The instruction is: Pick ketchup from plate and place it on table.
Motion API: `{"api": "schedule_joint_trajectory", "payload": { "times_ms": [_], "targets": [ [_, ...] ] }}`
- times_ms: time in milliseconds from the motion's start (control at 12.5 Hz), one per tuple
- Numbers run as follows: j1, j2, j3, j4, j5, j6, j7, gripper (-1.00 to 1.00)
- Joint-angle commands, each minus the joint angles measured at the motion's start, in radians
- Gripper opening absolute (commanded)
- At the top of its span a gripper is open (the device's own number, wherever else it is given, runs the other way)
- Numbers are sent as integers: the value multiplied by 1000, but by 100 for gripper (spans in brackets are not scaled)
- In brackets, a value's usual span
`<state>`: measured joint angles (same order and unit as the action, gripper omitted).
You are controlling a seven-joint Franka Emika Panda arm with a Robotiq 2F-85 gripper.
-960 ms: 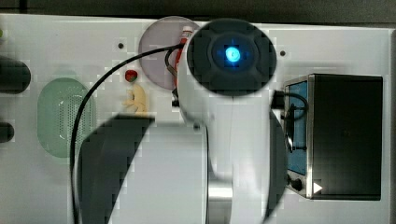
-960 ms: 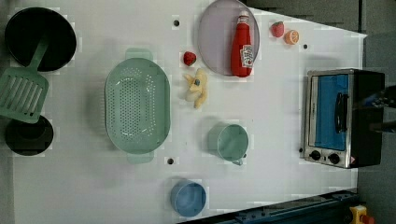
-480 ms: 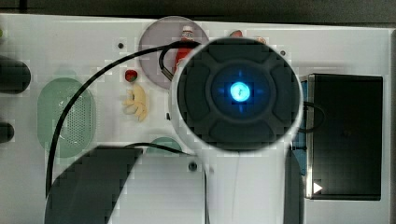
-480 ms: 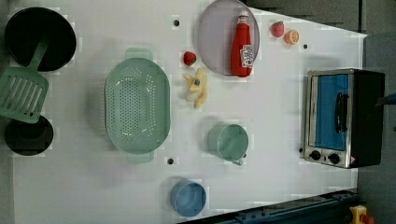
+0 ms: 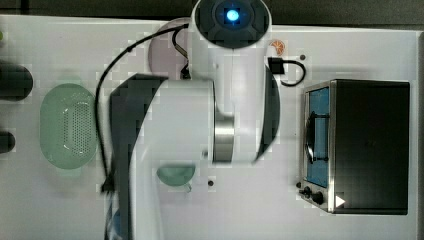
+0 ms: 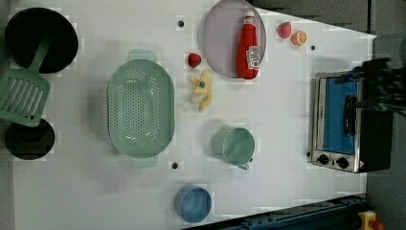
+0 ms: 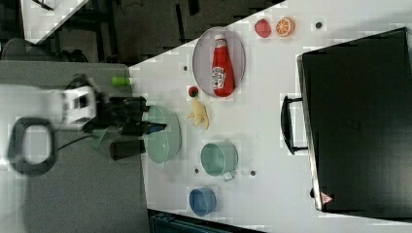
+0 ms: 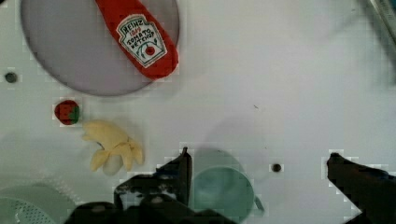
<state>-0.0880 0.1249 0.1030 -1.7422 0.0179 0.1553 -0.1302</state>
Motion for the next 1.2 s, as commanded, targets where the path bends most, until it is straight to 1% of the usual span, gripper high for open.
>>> {"api": "schedule_joint_trajectory", "payload": {
  "times_ms": [80, 640, 720, 1200],
  "targets": [
    [0, 49, 23, -7, -3, 82, -158, 100],
    [9, 274, 23, -6, -6, 430, -550, 100],
    [12, 303, 23, -6, -6, 472, -580, 100],
    [31, 459, 22, -3, -10, 637, -585, 100]
  ]
}}
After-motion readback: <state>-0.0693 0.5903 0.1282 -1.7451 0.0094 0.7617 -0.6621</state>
